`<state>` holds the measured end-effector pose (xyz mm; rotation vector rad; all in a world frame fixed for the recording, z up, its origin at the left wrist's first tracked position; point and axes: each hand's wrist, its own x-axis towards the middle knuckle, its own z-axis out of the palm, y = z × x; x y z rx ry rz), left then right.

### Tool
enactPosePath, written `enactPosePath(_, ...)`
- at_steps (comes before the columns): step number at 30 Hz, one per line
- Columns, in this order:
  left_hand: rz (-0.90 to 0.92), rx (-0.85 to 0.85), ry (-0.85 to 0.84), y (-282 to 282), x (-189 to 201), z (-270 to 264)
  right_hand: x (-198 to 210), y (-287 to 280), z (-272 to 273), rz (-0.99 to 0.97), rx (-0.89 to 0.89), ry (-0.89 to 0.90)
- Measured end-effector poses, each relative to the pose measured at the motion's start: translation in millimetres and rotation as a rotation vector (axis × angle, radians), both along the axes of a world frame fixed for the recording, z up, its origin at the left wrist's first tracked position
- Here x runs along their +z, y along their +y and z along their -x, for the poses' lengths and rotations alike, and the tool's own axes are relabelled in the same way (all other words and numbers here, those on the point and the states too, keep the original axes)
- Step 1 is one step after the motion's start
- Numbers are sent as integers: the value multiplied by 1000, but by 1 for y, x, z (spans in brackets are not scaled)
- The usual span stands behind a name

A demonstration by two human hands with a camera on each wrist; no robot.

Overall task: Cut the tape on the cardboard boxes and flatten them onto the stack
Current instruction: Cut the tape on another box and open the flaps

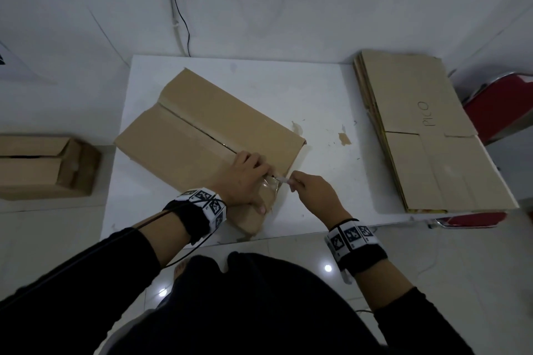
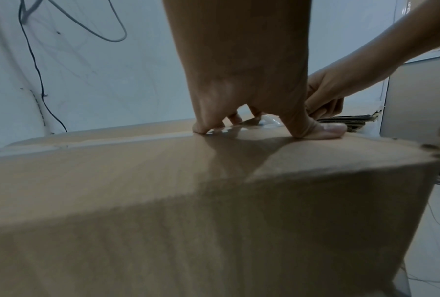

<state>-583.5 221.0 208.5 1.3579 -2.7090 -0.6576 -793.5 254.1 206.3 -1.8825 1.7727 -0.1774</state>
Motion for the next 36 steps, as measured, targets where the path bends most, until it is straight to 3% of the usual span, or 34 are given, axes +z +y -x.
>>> enactPosePath(3, 16, 1, 47, 1, -1, -2, -2, -1, -9, 16, -1, -33)
enactPosePath(8, -40, 40, 1, -3, 0, 1, 7, 6, 2, -123, -11, -38)
enactPosePath(11, -1, 16, 17, -6, -4, -1, 5, 16, 1, -190, -77, -206)
enactPosePath(14, 42, -4, 2, -2, -3, -6, -2, 24, 8, -249, -219, -396)
enactPosePath(18, 148, -24, 91, 16, -8, -5, -18, 38, 23, -145, -478, -497)
enactPosePath(22, 123, 182, 125, 33, -26, 7, -24, 46, 19, -75, -469, -535)
enactPosePath(26, 97, 320, 267, 43, -41, 17, -24, 49, 1, -7, -415, -603)
enactPosePath(36, 61, 330, 268, 42, -49, 15, -26, 42, -11, 159, -278, -398)
